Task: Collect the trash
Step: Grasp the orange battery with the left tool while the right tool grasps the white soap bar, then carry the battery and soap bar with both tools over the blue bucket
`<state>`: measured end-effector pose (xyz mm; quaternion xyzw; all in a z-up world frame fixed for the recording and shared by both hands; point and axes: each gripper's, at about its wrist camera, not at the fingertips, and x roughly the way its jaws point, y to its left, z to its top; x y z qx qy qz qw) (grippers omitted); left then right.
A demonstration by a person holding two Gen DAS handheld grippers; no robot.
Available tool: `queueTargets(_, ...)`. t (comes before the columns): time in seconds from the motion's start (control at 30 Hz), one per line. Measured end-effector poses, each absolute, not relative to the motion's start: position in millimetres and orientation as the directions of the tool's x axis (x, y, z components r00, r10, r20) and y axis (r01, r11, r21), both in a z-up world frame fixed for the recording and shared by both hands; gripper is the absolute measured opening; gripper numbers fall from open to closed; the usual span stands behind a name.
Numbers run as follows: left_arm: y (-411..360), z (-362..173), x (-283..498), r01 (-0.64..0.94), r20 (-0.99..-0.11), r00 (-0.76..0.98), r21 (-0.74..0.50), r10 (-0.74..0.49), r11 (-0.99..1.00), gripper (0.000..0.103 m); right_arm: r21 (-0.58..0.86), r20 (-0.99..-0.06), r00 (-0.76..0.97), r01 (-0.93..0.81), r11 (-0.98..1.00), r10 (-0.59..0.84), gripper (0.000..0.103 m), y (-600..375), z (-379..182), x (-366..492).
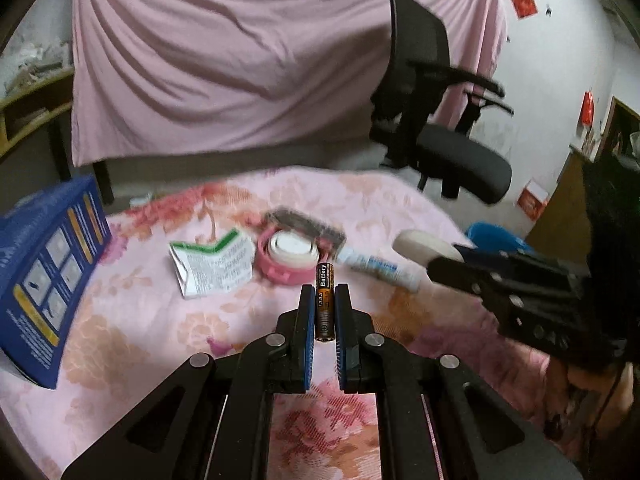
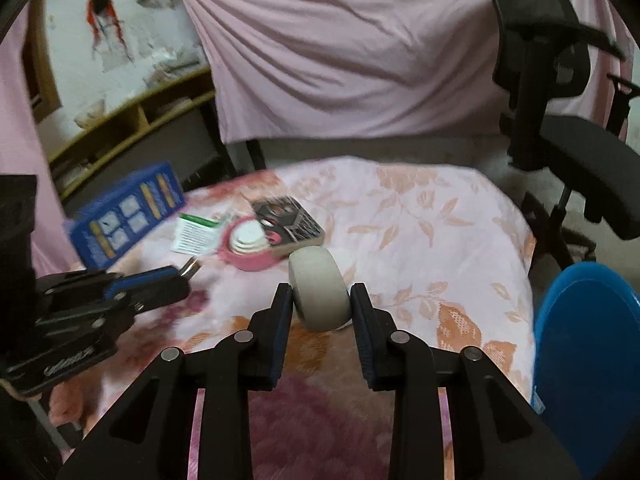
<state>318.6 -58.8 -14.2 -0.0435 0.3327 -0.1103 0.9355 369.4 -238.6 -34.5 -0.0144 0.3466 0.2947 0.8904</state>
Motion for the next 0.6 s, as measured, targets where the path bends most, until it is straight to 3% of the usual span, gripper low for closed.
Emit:
queueTargets(0.3, -74.1, 27.1, 299.8, 0.148, -0.425, 0.886, -0.123, -0.187, 0.981, 0.007, 0.209, -0.358, 0.736, -0.537, 0.817, 0.575, 0.027, -270.9, 5.4, 326.5)
queueTargets(0.6, -109.7, 71.7, 274.0, 0.208, -0.246, 0.944, -0.071, -0.219, 0.976, 0.007, 0.209, -0.092, 0.839, -0.51, 0.834, 0.536, 0.027, -311.2, 40.3, 294.1)
